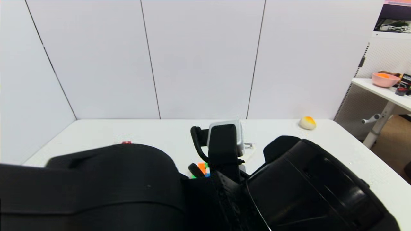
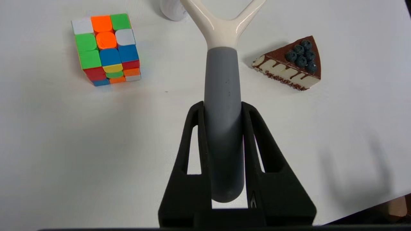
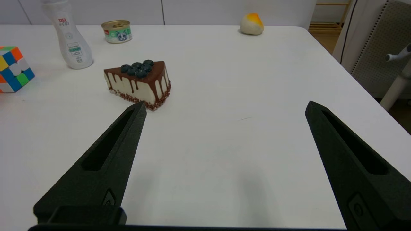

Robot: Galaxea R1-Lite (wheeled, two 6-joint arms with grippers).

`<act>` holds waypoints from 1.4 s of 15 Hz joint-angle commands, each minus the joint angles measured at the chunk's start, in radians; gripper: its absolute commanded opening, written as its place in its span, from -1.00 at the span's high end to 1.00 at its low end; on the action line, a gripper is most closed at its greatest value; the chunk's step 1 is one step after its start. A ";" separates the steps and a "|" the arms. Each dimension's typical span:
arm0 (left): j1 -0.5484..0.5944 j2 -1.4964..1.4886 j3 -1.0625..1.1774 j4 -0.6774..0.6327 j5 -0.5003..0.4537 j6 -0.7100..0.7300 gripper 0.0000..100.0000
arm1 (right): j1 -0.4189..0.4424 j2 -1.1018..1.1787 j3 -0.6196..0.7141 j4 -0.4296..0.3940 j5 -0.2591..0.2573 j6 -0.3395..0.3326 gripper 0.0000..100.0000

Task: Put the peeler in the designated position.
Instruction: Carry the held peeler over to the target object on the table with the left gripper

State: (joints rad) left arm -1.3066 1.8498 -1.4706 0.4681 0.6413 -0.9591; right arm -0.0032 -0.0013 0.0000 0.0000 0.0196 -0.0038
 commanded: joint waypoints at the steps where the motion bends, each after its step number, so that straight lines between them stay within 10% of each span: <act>1: 0.001 0.118 -0.019 0.001 0.003 -0.016 1.00 | 0.000 0.001 0.002 0.000 0.000 -0.001 -1.00; 21: 0.109 0.390 -0.224 -0.003 -0.002 -0.003 1.00 | 0.000 0.001 0.002 0.000 0.000 -0.001 -1.00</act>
State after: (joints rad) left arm -1.2013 2.2302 -1.6881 0.4617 0.6355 -0.9553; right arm -0.0032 -0.0013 0.0000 0.0000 0.0191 -0.0043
